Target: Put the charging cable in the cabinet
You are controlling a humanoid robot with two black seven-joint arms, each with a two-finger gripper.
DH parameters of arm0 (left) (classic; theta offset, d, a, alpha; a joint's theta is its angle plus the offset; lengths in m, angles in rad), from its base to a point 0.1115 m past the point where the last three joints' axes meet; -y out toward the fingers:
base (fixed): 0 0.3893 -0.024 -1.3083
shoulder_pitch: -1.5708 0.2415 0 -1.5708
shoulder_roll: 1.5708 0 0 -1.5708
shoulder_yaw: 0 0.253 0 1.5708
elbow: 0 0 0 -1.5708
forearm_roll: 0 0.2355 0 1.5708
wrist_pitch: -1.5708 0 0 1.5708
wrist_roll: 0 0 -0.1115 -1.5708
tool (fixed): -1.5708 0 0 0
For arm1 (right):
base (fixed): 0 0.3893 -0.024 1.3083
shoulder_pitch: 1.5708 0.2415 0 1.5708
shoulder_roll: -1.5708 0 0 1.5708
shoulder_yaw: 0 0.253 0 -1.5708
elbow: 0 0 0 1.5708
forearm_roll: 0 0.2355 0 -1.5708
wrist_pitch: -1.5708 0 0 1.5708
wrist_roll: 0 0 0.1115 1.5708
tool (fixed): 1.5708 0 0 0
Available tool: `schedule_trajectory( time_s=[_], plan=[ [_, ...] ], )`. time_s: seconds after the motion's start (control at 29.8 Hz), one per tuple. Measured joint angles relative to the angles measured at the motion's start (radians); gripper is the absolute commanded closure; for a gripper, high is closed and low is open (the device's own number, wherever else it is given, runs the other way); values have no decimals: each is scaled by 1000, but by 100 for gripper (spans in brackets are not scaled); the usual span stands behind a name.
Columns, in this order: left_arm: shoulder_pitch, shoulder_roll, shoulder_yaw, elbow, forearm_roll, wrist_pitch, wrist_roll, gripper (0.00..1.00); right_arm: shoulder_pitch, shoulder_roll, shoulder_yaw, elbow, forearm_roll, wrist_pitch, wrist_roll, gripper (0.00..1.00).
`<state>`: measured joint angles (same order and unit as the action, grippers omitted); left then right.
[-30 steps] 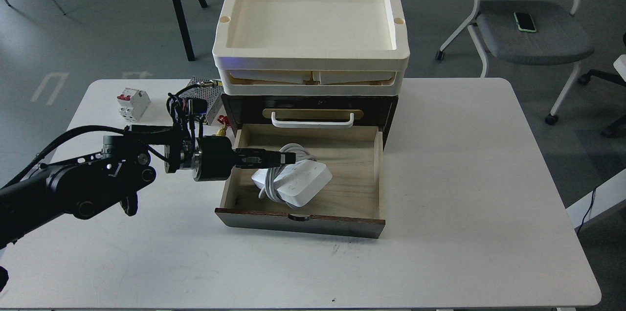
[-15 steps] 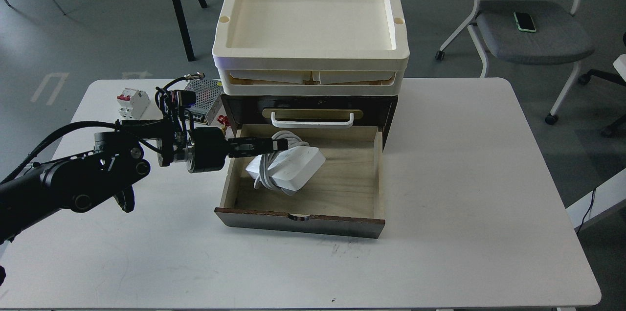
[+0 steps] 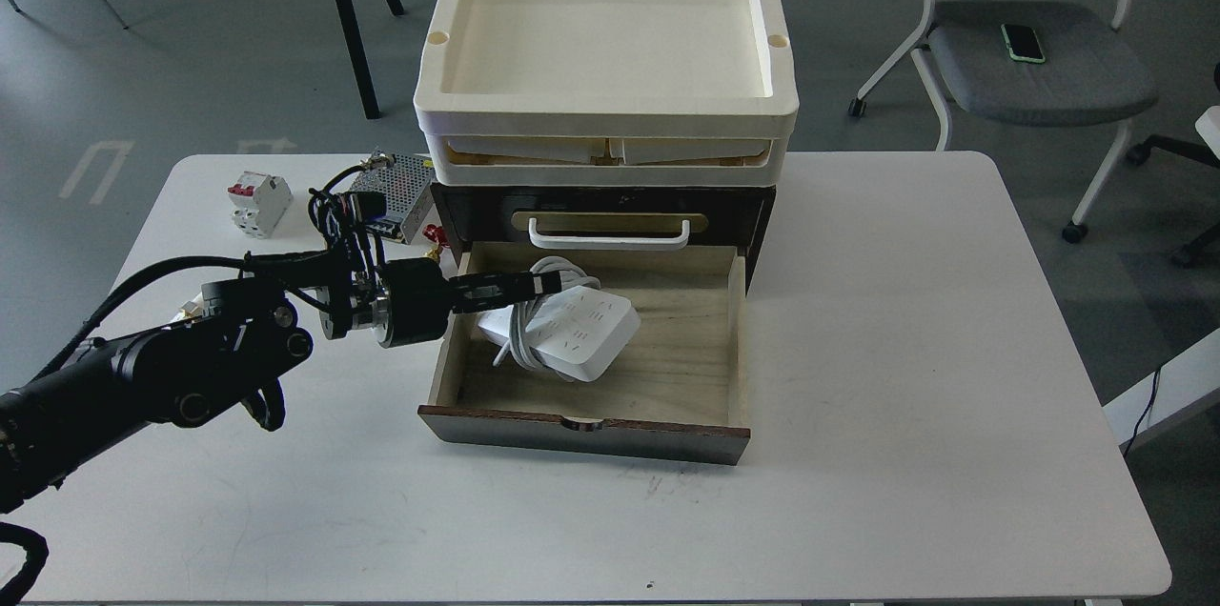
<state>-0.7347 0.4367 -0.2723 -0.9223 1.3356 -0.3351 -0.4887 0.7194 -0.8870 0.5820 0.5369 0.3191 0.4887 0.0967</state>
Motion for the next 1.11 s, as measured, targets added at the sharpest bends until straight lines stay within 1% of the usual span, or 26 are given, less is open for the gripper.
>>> schedule_trajectory(
  time_s=[0.03,0.07,0.2,0.27,0.4,0.6,0.7,0.8,0.91,1.01,1.11],
  plan=[
    [6,-4,0,2,-9,8,0,29,0,0,0,0,0,0,0,0],
    [10,-6,-1,3,-25,15,0,11,0,0,0,-1,0,0,0,0],
    [10,-5,-1,3,-134,31,0,4,-1,0,1,-1,0,0,0,0],
    [5,1,3,1,-167,32,0,2,-1,0,1,-1,0,0,0,0],
    [-3,38,11,-3,-181,24,0,2,-1,0,1,-1,0,0,0,0],
    [14,228,14,-38,-183,-14,0,2,-2,0,1,6,0,0,0,0],
    [22,325,-17,-47,-224,-44,0,2,-2,1,8,29,0,0,0,0],
    [17,354,-123,-29,-392,-116,0,2,2,27,40,87,0,0,0,0],
    [1,356,-290,21,-622,-148,0,2,17,93,131,119,-1,0,2,0],
    [-34,307,-432,97,-827,-152,0,2,37,189,255,125,-3,0,2,0],
    [-81,228,-491,166,-975,-154,0,1,56,277,305,126,-6,0,-1,0]
  ],
)
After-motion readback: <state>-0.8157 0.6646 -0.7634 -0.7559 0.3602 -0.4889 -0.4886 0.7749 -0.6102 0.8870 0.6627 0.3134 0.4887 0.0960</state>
